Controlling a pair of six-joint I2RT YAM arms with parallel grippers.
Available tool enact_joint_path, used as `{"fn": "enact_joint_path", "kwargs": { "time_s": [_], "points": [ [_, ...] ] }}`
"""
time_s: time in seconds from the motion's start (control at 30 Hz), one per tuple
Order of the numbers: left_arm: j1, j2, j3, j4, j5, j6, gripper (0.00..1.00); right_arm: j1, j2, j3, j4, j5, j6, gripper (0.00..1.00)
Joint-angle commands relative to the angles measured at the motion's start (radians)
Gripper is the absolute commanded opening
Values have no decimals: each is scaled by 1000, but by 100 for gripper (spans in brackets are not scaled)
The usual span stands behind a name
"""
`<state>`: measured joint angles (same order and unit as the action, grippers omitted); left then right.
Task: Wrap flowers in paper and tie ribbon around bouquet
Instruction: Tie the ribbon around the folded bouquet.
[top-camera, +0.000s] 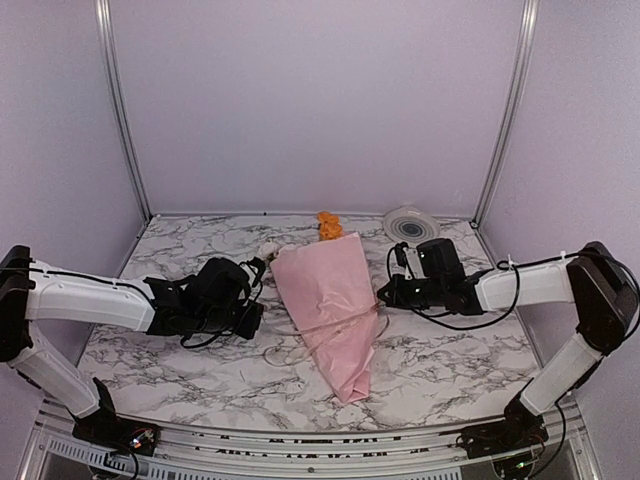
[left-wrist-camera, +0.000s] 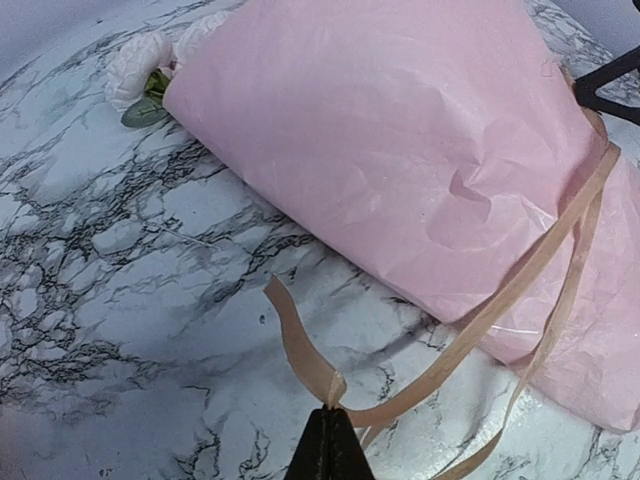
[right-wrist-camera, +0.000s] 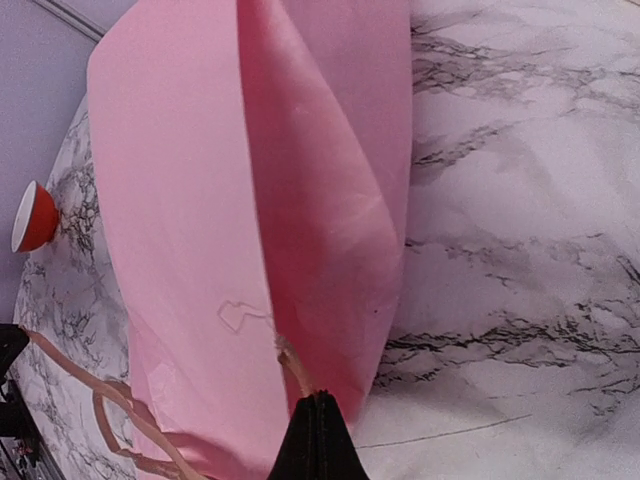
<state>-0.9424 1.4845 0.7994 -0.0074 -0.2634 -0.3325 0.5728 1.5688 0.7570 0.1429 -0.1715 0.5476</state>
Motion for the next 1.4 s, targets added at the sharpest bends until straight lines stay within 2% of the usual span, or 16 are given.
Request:
{"fn": "enact_joint_path", "kwargs": {
  "time_s": [0.0, 0.27, 0.43, 0.67, 0.8, 0.9, 1.0, 1.1, 1.2, 1.3, 1.37],
  "points": [
    [34, -36, -18, -12, -53, 9, 0, -89, -59, -31, 22, -21, -5, 0],
    [31, -22, -14, 7, 23, 22, 0, -114, -70, -57, 38, -72, -9, 0],
    [37, -44, -32, -7, -42, 39, 0, -169, -72, -75, 34, -85, 12, 0],
    [30, -44, -25, 43, 96, 95, 0, -199, -99, -69, 42, -119, -18, 0],
    [29, 52, 54, -61, 121, 134, 0, -198, -85, -72, 64, -156, -7, 0],
    [27, 73, 68, -69, 133, 154, 31, -198, -71, -82, 79, -171, 4, 0],
    [1, 15, 83, -4, 166, 284, 41, -197, -68, -86, 84, -174, 5, 0],
    [-37, 27, 155, 59, 252, 448, 62, -198, -63, -80, 83, -174, 2, 0],
    [-88, 193, 337, -44, 352, 530, 71, -197, -67, -76, 76, -170, 0, 0],
    [-134, 359, 487, -174, 315, 601, 77, -196, -81, -69, 66, -166, -4, 0],
    [-146, 418, 546, -205, 310, 626, 81, -198, -88, -61, 51, -166, -10, 0]
  ]
}}
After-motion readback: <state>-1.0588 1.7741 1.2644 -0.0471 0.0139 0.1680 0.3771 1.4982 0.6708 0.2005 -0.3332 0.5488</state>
